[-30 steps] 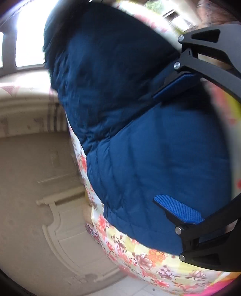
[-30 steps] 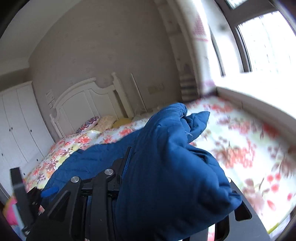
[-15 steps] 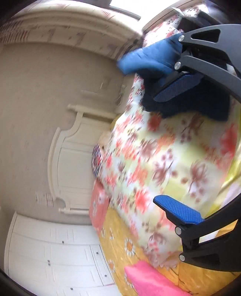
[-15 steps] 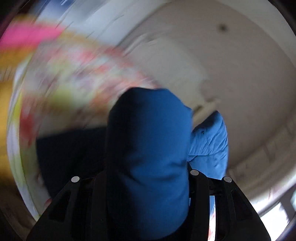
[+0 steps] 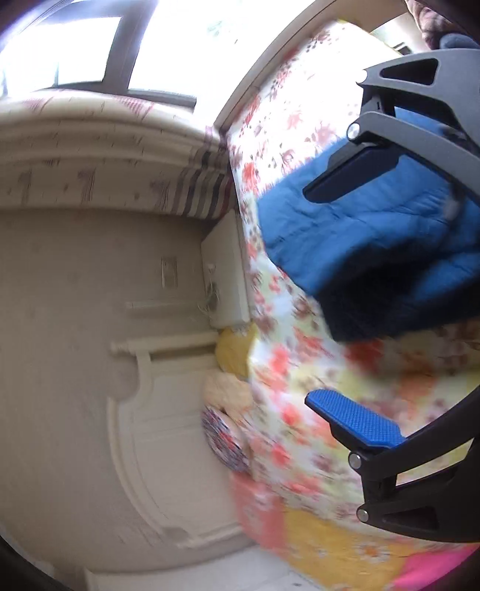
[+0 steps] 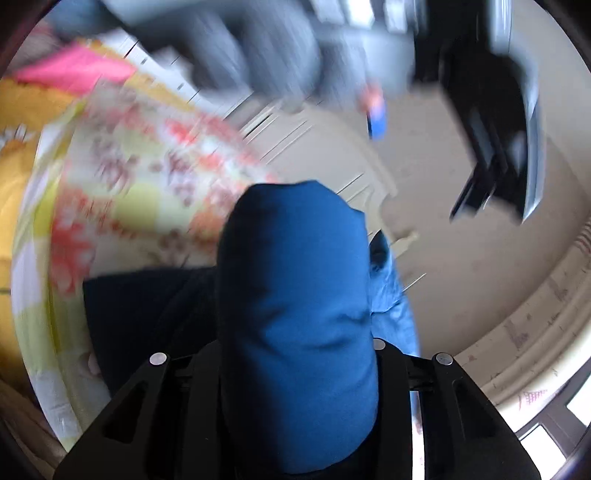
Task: Fold large clothes
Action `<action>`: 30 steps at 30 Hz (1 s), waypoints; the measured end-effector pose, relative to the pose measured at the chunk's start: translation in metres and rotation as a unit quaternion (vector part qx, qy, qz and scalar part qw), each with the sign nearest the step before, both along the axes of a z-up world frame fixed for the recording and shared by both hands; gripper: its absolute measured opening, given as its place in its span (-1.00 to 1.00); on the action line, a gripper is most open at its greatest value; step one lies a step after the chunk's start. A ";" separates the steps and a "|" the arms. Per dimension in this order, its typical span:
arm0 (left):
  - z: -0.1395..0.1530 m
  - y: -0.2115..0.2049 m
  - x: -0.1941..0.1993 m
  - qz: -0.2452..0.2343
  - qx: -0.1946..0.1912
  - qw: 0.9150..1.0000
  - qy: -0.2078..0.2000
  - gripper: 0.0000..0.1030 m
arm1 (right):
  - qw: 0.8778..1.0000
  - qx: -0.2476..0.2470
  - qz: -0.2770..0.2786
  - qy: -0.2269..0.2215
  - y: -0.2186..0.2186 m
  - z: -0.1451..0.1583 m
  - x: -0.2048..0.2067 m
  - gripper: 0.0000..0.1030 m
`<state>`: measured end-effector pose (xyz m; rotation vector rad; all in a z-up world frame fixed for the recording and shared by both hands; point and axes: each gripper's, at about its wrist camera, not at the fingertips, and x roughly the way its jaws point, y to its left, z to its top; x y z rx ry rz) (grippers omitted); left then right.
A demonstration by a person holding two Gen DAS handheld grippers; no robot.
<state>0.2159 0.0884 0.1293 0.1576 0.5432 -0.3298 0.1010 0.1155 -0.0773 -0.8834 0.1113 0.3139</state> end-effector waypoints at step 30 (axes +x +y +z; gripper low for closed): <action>-0.187 -0.009 0.106 0.039 0.075 0.993 0.077 0.96 | 0.958 0.223 0.027 0.179 -0.095 0.039 0.020 0.31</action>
